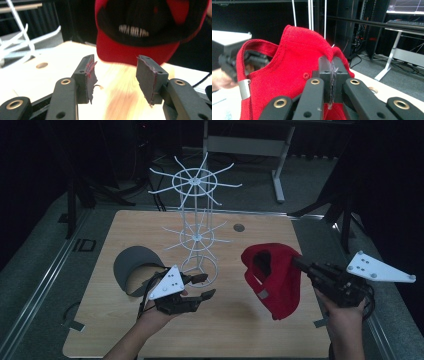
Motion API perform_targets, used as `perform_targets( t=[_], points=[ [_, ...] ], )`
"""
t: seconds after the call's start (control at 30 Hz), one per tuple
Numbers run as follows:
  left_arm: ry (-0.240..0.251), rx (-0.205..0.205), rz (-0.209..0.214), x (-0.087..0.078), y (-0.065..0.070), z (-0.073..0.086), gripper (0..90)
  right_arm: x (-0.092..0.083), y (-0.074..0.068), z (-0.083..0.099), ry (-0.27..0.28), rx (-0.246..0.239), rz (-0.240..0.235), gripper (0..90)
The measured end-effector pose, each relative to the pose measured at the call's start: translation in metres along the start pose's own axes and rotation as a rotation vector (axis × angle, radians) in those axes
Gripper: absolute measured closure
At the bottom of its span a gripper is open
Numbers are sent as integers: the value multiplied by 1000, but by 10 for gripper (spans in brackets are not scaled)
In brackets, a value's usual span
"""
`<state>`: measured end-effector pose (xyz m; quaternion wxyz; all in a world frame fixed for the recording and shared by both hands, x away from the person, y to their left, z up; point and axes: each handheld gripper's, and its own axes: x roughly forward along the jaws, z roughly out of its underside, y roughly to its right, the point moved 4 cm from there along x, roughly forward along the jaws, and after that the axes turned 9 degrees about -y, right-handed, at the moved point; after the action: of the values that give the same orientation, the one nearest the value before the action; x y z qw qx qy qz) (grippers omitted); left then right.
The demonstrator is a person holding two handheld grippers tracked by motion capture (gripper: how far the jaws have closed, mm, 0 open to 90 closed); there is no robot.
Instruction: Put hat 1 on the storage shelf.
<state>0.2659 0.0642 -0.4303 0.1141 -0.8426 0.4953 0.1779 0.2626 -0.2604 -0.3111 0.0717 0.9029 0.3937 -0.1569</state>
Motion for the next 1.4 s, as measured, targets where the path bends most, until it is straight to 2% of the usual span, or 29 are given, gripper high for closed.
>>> perform_targets(
  t=[0.07,0.1,0.3,0.4,0.67,0.7,0.73,0.93,0.97,1.17,1.33,1.4],
  points=[
    [-15,-12,-4,-1,0,15,499,1,3,-6,9,-2,1,888],
    [-15,-12,-4,-1,0,15,499,2,4,-9,14,-3,6,888],
    [-47,-31,-37,-2,0,48,497,4,10,-28,34,-9,30,888],
    [-58,-64,-44,-4,-2,67,496,5,12,-37,44,-8,38,888],
    [-57,-113,-75,-10,-4,93,496,11,12,-60,76,-15,38,888],
    [-57,-113,-75,-10,-4,93,496,11,12,-60,76,-15,38,888],
    [-59,-116,-84,-11,-4,97,496,11,11,-70,89,-18,37,887],
    [-50,-138,-94,-13,-5,105,496,15,7,-90,107,-32,47,888],
    [-51,-140,-96,-13,-5,107,496,19,6,-97,109,-34,48,887],
    [-50,-140,-101,-12,-4,110,496,36,7,-114,104,-15,46,888],
    [-44,-143,-101,-12,-4,111,496,47,6,-121,101,-5,36,888],
    [-47,-143,-100,-12,-4,111,496,57,2,-123,87,-10,30,887]
  ],
)
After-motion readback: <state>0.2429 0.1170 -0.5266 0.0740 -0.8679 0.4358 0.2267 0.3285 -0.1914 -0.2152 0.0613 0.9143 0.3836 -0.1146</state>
